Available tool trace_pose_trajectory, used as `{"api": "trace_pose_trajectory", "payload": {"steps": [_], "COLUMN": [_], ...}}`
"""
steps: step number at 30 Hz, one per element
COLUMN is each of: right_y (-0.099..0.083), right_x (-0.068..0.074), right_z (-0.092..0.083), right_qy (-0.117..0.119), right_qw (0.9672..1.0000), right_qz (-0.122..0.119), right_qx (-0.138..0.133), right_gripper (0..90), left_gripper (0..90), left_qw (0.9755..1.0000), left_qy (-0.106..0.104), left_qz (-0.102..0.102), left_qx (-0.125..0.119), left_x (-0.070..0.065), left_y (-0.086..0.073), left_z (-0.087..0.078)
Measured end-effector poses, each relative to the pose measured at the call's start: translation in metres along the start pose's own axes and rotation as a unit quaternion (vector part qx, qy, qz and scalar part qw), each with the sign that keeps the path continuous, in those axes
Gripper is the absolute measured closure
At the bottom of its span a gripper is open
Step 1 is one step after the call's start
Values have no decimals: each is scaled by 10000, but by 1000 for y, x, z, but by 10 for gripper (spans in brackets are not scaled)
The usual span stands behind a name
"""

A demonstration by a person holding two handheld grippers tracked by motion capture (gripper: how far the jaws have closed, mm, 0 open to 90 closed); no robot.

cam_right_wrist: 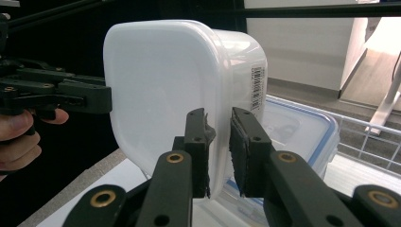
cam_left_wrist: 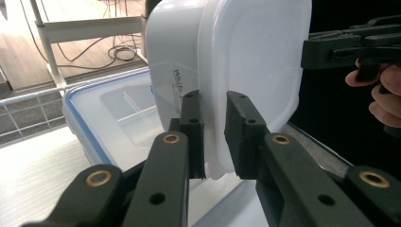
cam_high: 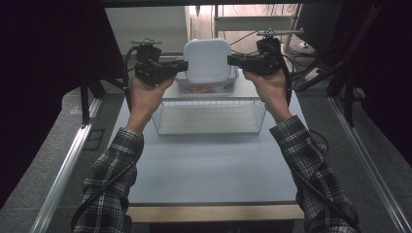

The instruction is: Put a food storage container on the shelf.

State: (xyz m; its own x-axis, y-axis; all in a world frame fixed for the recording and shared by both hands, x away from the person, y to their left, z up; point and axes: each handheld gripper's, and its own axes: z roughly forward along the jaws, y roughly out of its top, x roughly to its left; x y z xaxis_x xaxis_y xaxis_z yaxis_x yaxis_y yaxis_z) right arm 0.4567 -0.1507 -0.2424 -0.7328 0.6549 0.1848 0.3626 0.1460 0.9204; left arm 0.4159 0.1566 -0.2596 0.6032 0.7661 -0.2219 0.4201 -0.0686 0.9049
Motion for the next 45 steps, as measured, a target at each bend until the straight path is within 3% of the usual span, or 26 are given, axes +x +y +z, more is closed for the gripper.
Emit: {"api": "trace_pose_trajectory", "payload": {"steps": [7,14,19,24,28,32,38,45], "right_y": [2,4,4,6,7,10,14,17], "right_x": [-1,2,2,2,1,0,-4,-11], "right_z": [6,14,22,27,29,31,35,40], "right_qy": [38,-157,-293,-327,-322,-470,-521,-531], "right_qw": [10000,9998,9990,9987,9987,9980,9981,9985], "right_qz": [30,-107,-229,-225,-204,-227,-203,-79], "right_qx": [-14,47,227,314,352,350,270,116], "right_gripper": [751,675,614,569,534,476,451,466], "left_gripper": [708,649,598,548,480,431,413,407], "left_qw": [9999,9998,9998,9999,9998,9996,9989,9987], "left_qy": [-81,-93,148,13,146,262,473,513], "left_qz": [-77,-113,101,-51,-40,-90,10,42], "left_qx": [-127,-162,85,135,131,85,20,41], "left_x": [6,9,9,17,20,22,24,29], "left_y": [1,5,8,10,13,17,22,30], "left_z": [4,8,17,21,22,25,29,35]}}
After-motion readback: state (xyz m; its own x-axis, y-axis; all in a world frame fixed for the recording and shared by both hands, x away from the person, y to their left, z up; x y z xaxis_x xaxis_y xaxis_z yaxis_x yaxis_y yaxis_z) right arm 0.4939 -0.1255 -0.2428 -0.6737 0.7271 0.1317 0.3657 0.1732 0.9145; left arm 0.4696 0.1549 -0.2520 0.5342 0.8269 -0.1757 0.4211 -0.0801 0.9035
